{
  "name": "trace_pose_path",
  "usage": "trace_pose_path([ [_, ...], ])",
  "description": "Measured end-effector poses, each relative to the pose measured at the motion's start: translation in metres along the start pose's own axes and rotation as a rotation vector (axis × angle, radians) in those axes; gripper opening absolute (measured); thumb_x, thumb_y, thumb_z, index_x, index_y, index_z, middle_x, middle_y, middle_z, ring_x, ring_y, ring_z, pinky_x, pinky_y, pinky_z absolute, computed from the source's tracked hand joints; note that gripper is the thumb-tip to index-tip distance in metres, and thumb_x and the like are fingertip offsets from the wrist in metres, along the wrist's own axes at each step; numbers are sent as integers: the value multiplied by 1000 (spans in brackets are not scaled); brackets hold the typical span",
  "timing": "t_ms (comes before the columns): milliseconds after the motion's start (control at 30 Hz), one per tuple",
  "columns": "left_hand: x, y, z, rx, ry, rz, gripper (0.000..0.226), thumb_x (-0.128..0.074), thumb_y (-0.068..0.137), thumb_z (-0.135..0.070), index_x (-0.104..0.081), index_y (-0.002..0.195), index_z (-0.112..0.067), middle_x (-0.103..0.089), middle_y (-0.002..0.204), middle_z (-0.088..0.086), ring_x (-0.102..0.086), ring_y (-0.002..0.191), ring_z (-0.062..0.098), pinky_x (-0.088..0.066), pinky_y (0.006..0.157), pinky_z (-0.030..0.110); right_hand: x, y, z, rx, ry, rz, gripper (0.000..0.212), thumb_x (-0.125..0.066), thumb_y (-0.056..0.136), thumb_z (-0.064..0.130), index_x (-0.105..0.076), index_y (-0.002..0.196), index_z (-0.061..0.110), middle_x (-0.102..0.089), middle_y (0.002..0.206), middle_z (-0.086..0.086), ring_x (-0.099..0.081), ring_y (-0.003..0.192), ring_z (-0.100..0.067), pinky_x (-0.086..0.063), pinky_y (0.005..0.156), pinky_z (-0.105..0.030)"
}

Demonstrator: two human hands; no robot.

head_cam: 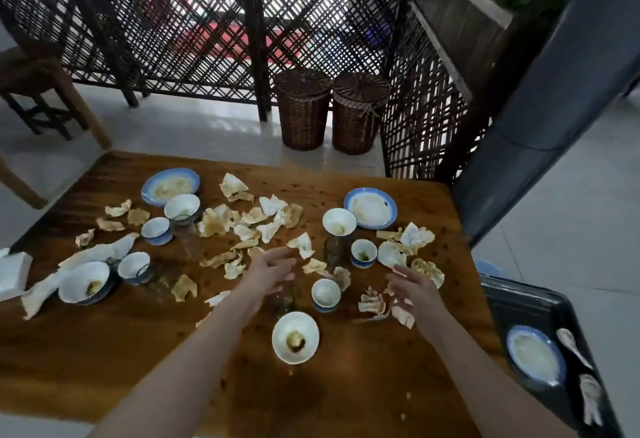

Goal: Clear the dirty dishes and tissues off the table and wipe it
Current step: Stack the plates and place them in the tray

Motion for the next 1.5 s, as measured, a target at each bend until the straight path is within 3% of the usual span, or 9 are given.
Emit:
trace_pose_path([
  [133,-14,46,-31,-7,13,-19,32,-56,97,-14,-54,127,-26,-65,114,-4,-62,104,16,-43,89,36,2,48,18,-18,6,-29,26,-68,87,14,-64,112,22,-63,117,-8,-58,109,-24,-43,101,-47],
  [567,-77,230,-101,-52,306,30,37,-54,97,-9,-55,131,-24,-59,131,-1,-52,117,17,-43,102,35,16,211,67,-30,38,-119,18,-61,91,6,-63,105,18,-65,109,-6,-60,93,-18,-46,78,-36],
  [767,-109,286,-98,-20,407,70,44,-55,95,-3,-51,137,-17,-58,133,4,-52,108,12,-41,90,25,18,264,62,-67,-38,-142,37,-58,92,2,-53,128,8,-60,113,-8,-59,96,-26,-50,86,-40],
  [900,-118,307,-92,43,459,63,42,-54,96,-4,-52,136,-14,-56,135,8,-52,122,21,-42,101,34,8,285,58,-63,-67,-121,56,-64,89,7,-41,141,8,-52,129,-6,-51,116,-23,-46,95,-38],
  [1033,-127,319,-87,83,492,97,39,-54,96,-6,-52,135,-9,-60,128,8,-56,116,22,-44,99,36,3,299,52,-52,-67,-102,35,-60,90,1,-58,124,6,-58,91,15,-56,84,-5,-48,78,-31],
  [1100,-132,320,-88,79,493,120,33,-54,96,-6,-58,129,-8,-66,109,2,-61,98,15,-50,86,29,3,304,49,-57,-42,-101,23,-59,89,-1,-67,101,16,-62,88,12,-56,79,-3,-51,68,-26],
  [1167,-136,319,-89,77,500,154,29,-55,95,-5,-64,122,-10,-69,106,2,-64,100,19,-53,87,33,1,303,51,-55,-21,-91,29,-60,88,-2,-65,83,27,-65,87,10,-59,78,-4,-50,53,-18],
  [1333,-143,310,-98,43,503,157,46,-51,90,12,-58,131,-6,-64,124,10,-59,116,28,-49,100,46,4,297,54,-22,34,-74,32,-61,86,-6,-64,101,22,-67,93,8,-62,87,-8,-51,53,-17],
  [1500,-146,293,-120,-51,456,174,47,-55,91,8,-55,135,-9,-60,131,7,-53,124,25,-46,103,48,17,281,71,30,71,-104,45,-63,84,-6,-59,124,14,-64,104,4,-61,100,-19,-57,74,-32],
])
Point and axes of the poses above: each hand's wrist, its own y-axis towards the middle knuckle, its own x-axis out of the back of the hand, z = x × y, the point moved 8 cm from there along y, towards the middle knuckle
